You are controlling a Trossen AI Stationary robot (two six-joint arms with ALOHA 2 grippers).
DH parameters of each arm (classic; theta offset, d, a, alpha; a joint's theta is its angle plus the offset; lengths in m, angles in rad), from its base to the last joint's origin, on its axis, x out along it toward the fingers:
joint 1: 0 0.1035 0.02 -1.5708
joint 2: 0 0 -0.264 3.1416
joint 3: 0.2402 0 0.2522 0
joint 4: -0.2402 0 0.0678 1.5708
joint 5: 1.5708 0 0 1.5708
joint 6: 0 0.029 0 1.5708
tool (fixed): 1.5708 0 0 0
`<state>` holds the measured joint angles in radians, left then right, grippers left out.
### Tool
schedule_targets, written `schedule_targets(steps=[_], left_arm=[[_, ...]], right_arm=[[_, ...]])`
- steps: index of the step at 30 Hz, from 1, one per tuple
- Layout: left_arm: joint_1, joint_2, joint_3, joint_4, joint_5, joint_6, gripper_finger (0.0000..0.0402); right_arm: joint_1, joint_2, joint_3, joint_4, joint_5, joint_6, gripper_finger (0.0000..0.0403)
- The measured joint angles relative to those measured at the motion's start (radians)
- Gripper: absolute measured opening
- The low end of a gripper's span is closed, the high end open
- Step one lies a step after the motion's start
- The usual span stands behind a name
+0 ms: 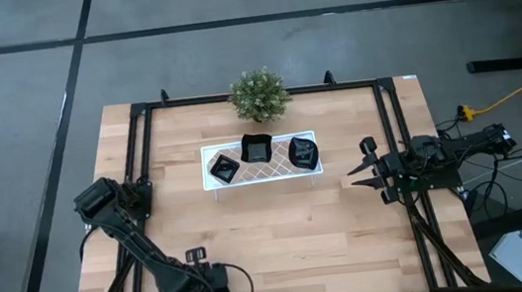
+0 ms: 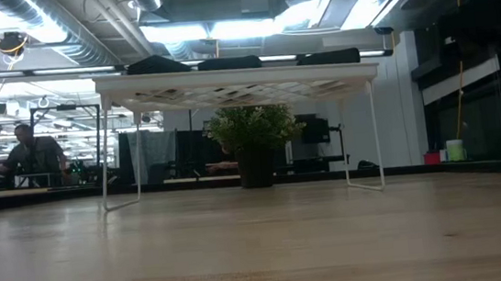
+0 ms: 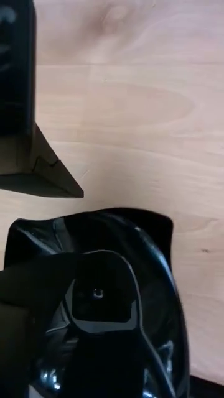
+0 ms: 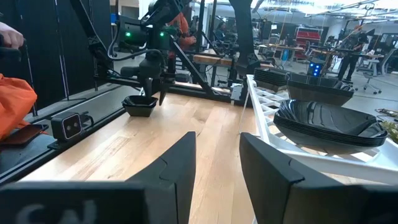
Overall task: Pick & Place Mini shaped plates
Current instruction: Stack the black leaf-shaped plate on top of the black leaf-shaped plate on the shelf
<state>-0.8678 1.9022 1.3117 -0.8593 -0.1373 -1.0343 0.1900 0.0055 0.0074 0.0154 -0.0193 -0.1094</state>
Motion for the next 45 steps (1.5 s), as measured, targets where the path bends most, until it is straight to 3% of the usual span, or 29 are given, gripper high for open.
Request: schedule_targets(steps=[17,41,45], left_arm=[[0.000,0.000,0.000,-0.004,-0.002,-0.001,0.0008],[0.003,-0.047,0.003,-0.015,-0.059,0.026,0.0004],[0.010,-0.051,0.003,-0.015,-0.119,0.044,0.0003]], right_arm=[[0.000,0.000,0.000,0.000,0.000,0.000,0.0124],[0.000,0.000,0.000,0.000,0.000,0.000,0.0124],[0.000,0.000,0.000,0.000,0.000,0.000,0.0124]])
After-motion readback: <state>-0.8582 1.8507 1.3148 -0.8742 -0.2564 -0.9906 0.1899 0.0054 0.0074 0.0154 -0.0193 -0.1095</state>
